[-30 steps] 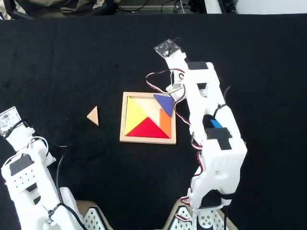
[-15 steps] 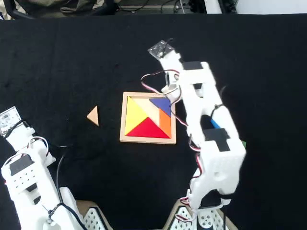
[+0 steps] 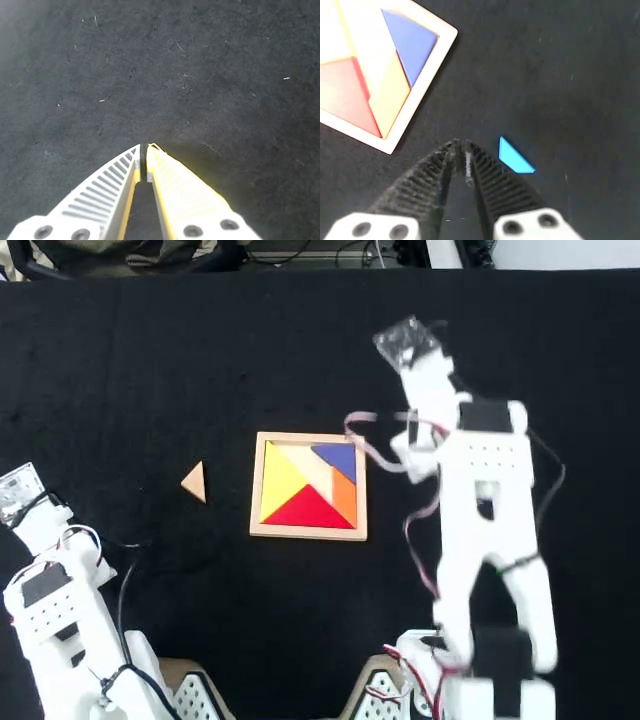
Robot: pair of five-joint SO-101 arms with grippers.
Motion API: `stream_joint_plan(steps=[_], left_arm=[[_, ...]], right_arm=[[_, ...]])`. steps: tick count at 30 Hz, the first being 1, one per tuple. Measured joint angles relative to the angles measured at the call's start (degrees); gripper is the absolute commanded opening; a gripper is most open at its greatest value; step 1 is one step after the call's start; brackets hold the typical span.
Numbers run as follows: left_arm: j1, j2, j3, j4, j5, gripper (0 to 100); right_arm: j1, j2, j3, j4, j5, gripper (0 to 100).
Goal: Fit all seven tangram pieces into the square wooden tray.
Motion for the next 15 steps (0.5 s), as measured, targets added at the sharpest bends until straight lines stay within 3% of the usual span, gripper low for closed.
stream_joint_plan(steps=[6, 8, 12, 15], left_arm=[[7.1, -0.7, 3.0, -3.4, 0.0, 4], [7.8, -0.7, 3.0, -3.2, 0.0, 8], [9.1, -0.7, -0.8, 3.5, 0.1, 29], [12.3, -0.7, -6.1, 12.0, 0.2, 31]], right_arm=[[0.0, -9.1, 21.1, -11.1, -8.4, 1.8], [0.0, -10.1, 25.8, -13.3, -10.3, 1.9], [0.0, -10.4, 28.8, -16.1, -14.5, 6.0], [0.0, -10.4, 29.3, -17.1, -17.1, 7.6]])
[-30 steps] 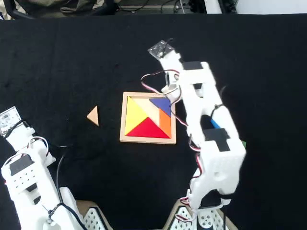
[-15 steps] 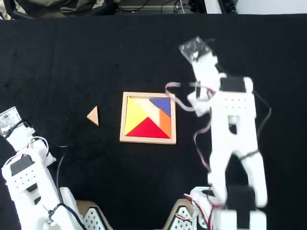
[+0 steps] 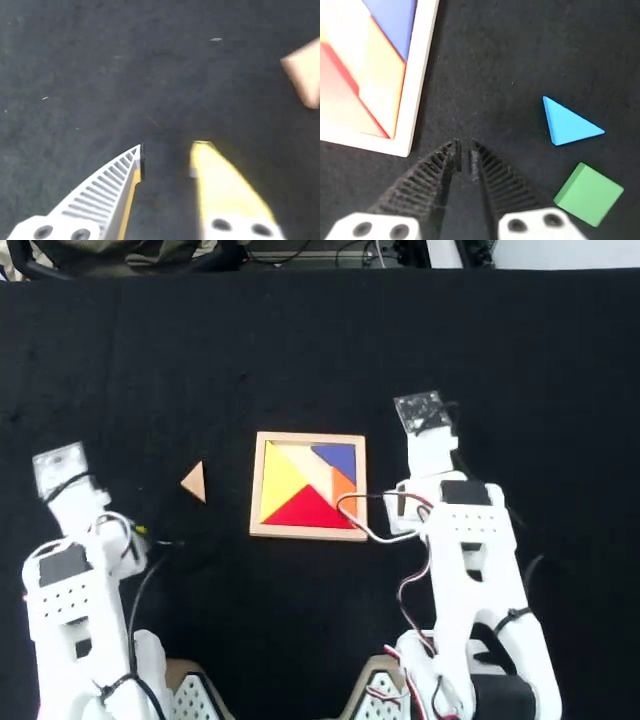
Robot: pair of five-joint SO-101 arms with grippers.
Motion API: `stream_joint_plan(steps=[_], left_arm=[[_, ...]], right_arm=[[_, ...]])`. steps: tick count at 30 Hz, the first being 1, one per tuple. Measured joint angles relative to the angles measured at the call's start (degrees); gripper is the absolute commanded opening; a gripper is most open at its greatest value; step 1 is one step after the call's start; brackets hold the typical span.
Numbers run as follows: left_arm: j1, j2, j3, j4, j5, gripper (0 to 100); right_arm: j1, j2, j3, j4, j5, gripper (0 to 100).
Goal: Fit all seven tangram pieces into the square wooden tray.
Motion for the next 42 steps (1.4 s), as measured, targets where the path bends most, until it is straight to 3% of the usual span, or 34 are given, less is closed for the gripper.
stream_joint_plan(steps=[7, 12, 16, 21, 26, 35, 42], left_arm=[[14.3, 0.1, -8.0, 0.9, 0.9, 27], [22.9, 7.3, -14.6, 0.7, 10.5, 27], [23.7, 21.9, -24.0, 0.8, 14.3, 27], [23.7, 44.0, -38.2, 2.1, 15.0, 27], [22.9, 57.3, -48.1, 2.7, 15.1, 26], [17.7, 66.9, -54.8, 2.8, 12.6, 27], [18.5, 67.1, -54.8, 2.7, 10.7, 27]], right_arm=[[0.0, 0.0, 7.7, -8.9, -1.2, 7.4], [0.0, 0.0, 8.5, -10.4, -1.2, 7.4], [0.0, 0.0, 9.0, -11.3, -1.2, 7.4], [0.0, 0.0, 9.0, -11.3, -1.2, 7.4], [0.0, 0.0, 9.0, -11.3, -1.2, 7.4], [0.0, 0.0, 9.4, -12.8, -1.3, 7.4], [0.0, 0.0, 9.4, -12.8, -1.3, 7.4]])
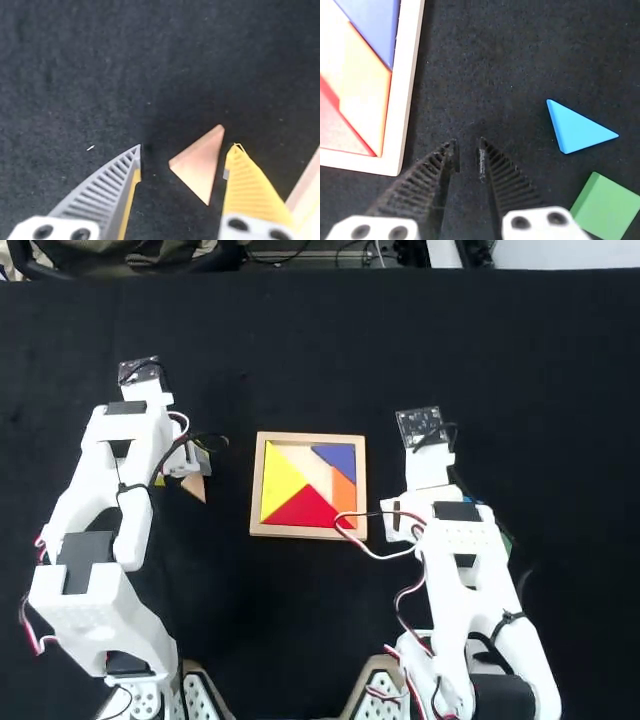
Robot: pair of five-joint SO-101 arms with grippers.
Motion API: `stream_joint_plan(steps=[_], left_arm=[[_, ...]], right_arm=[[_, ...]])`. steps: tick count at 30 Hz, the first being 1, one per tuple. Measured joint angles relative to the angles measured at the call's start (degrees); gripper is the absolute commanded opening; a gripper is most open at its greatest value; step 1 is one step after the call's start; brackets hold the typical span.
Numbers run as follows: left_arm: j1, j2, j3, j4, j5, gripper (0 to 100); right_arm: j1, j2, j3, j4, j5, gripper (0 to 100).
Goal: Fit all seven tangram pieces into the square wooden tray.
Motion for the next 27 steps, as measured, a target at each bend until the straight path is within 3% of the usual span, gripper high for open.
stream_joint_plan(steps=[15, 27], left_arm=[[1.1, 2.6, 0.6, 0.4, 0.4, 26], [1.7, 7.9, -6.5, 6.2, 2.1, 26]], right_arm=[[0.0, 0.0, 0.0, 0.0, 0.0, 7.4], [0.0, 0.0, 0.0, 0.0, 0.0, 7.4]])
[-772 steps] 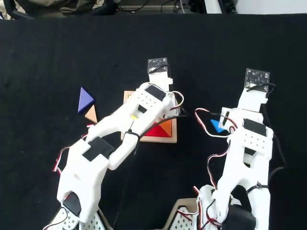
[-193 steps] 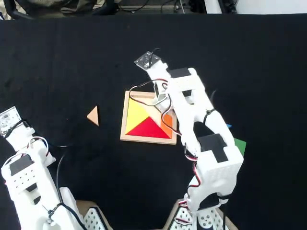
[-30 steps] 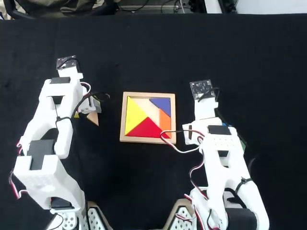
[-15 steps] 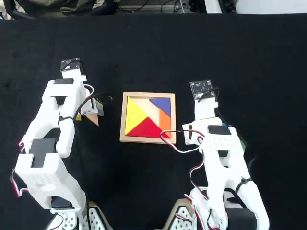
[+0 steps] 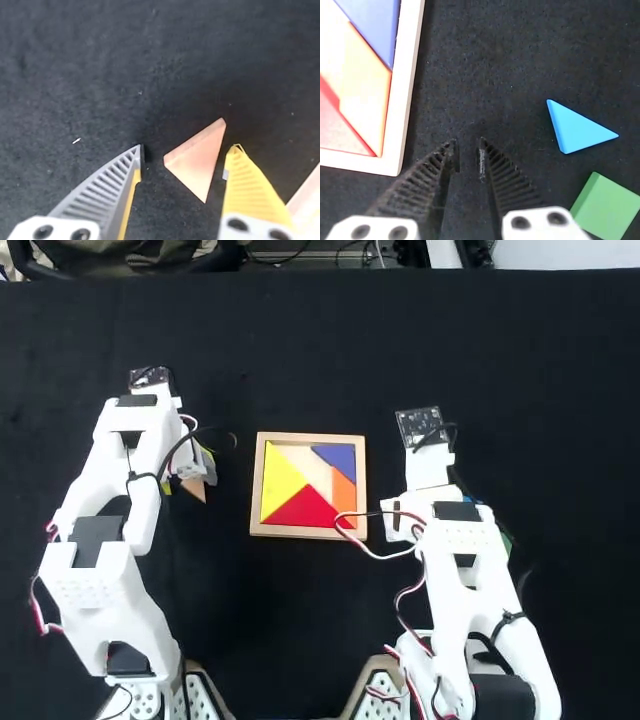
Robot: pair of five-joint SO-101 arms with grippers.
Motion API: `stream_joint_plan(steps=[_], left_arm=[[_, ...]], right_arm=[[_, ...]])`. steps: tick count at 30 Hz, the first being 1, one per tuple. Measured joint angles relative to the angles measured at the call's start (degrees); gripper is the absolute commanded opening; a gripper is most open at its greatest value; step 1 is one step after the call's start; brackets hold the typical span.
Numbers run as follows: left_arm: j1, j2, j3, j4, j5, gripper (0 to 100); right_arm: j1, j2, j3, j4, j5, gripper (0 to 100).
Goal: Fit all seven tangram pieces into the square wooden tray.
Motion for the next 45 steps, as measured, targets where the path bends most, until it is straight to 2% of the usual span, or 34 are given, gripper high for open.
stream_joint_plan(steps=[10, 16, 38, 43, 45], left_arm=[[1.4, 0.0, -0.1, 0.0, 0.3, 26], [1.5, 0.0, -0.1, -0.1, 0.4, 18], [3.1, 0.3, -0.8, -0.4, 0.5, 19], [3.3, 0.3, -0.8, -0.7, 0.5, 11], [3.4, 0.3, -0.8, -0.9, 0.5, 11]], right_arm=[[0.0, 0.0, 0.0, 0.0, 0.0, 7.4], [0.0, 0.0, 0.0, 0.0, 0.0, 7.4], [0.0, 0.0, 0.0, 0.0, 0.0, 7.4], [0.0, 0.0, 0.0, 0.0, 0.0, 7.4], [0.0, 0.0, 0.0, 0.0, 0.0, 7.4]])
